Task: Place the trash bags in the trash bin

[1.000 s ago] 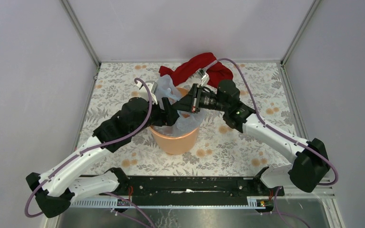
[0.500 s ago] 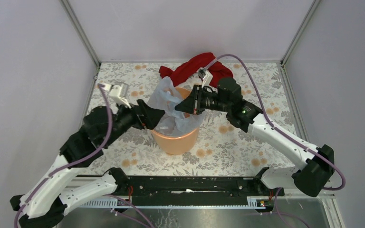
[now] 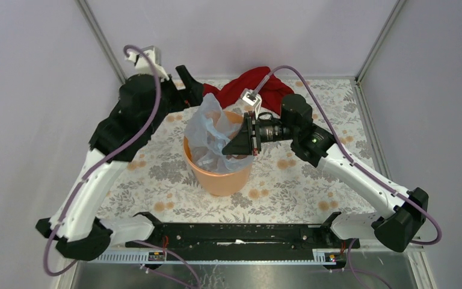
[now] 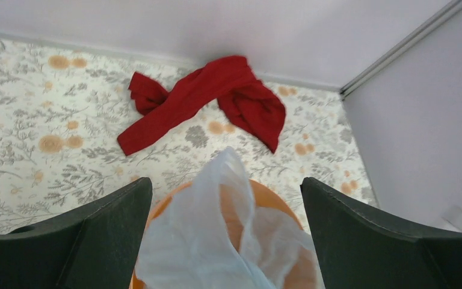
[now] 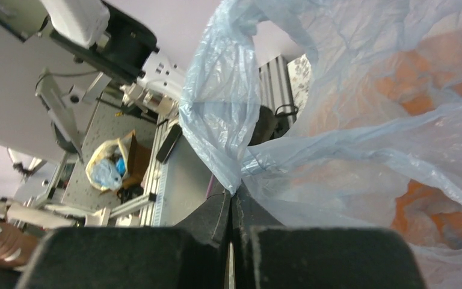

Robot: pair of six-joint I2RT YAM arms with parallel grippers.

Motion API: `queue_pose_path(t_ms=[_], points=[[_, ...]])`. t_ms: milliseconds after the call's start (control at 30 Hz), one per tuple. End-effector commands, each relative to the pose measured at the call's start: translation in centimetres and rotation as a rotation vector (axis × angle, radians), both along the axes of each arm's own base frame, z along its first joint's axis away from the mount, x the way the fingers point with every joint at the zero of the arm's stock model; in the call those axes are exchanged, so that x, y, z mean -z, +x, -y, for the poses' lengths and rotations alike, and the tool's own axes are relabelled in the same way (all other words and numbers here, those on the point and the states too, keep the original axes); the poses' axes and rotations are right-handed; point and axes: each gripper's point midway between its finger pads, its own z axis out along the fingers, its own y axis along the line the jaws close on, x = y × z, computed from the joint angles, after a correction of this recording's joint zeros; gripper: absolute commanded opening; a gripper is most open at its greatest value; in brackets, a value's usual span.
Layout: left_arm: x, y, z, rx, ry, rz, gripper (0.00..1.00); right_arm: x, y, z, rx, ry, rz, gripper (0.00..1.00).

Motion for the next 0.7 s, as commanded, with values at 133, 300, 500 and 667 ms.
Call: queue_pose_path(t_ms=[133, 300, 500, 667], points=[[4.4, 4.4, 5.7, 0.352, -0.025, -0.135, 0.99, -0.2, -4.2, 1.2, -0.236, 0.062, 0.071, 0.0], [7.3, 3.0, 6.7, 0.439, -0.036, -0.151, 0.99, -0.1, -4.5, 1.3, -0.266, 0.075, 0.078, 0.0], [13.9, -0.6, 7.5, 0.537, -0.056, -0.294, 0.7, 0.3, -3.4, 0.7, -0.209, 0.066, 0.089, 0.0], [17.4, -3.4, 7.9, 0.542, -0.063, -0.352, 0.49, 1.4, 0.1, 0.0, 0.003, 0.01, 0.086, 0.0]])
